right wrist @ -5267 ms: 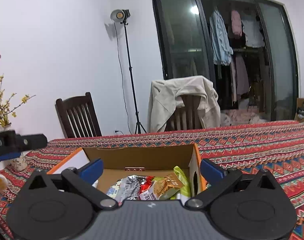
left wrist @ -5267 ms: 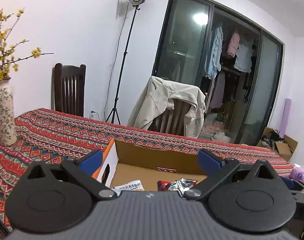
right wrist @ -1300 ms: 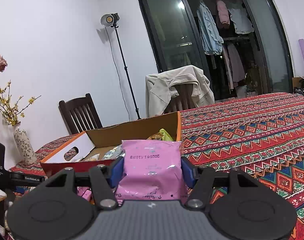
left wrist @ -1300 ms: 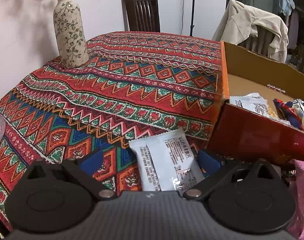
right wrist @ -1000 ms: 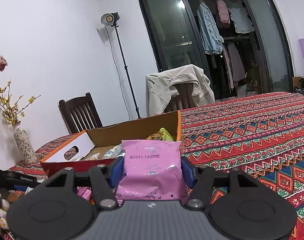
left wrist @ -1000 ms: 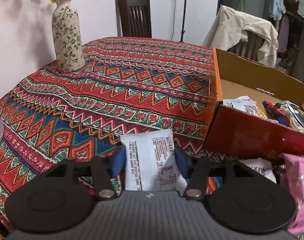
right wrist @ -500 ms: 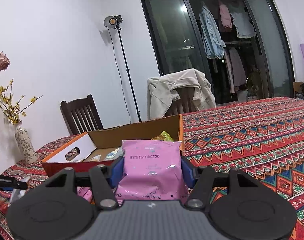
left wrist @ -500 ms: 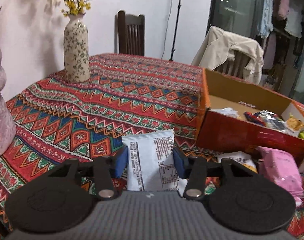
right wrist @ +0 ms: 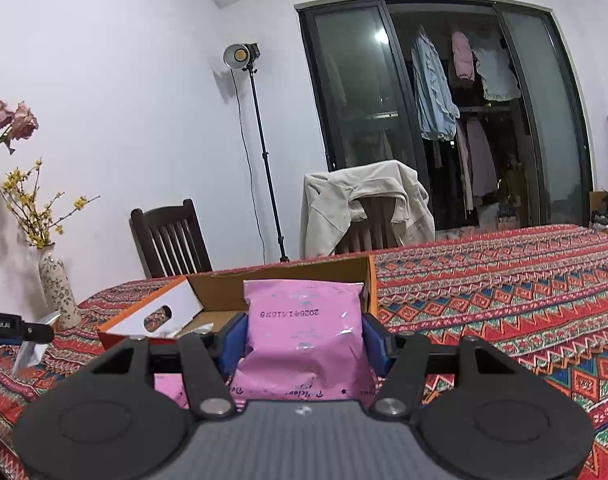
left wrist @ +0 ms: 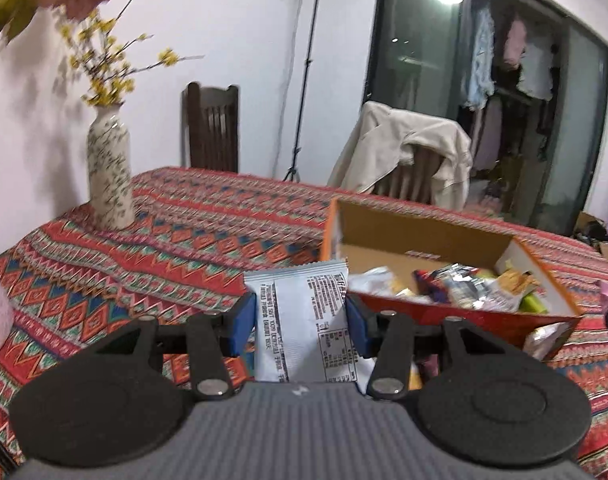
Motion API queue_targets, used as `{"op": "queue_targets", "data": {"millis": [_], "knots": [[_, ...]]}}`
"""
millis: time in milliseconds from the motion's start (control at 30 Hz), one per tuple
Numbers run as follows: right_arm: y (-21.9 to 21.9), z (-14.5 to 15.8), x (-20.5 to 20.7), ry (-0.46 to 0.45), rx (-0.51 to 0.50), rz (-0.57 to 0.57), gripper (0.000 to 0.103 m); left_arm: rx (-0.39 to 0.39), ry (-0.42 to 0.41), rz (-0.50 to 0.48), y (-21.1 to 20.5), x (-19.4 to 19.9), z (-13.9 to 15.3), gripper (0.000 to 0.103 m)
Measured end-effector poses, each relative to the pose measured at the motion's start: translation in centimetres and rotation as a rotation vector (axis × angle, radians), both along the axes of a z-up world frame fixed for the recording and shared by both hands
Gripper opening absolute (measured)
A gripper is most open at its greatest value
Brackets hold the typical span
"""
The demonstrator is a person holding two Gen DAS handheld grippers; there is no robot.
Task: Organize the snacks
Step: 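Carry both packets over the box and open both grippers to drop them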
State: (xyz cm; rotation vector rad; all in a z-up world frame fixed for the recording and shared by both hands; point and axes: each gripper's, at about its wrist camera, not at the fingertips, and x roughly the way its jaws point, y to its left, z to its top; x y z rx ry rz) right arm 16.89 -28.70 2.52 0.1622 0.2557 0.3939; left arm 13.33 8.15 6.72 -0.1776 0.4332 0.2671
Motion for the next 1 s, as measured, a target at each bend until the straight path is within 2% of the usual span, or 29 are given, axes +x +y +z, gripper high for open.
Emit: {"op": "queue_targets", "data": {"millis": [533,1000], "knots": [[1.5,3.8,0.5,-0.053,-0.03,0.003,0.06,0.006,-0.083,-0.13,-4.1,2.6,3.0,0.049],[3.8,5.6,4.4,-0.045,-0.039,0.021,0.06,-0.005,-0.107,-0.153,-5.7,7.3,4.1,0.049]]}}
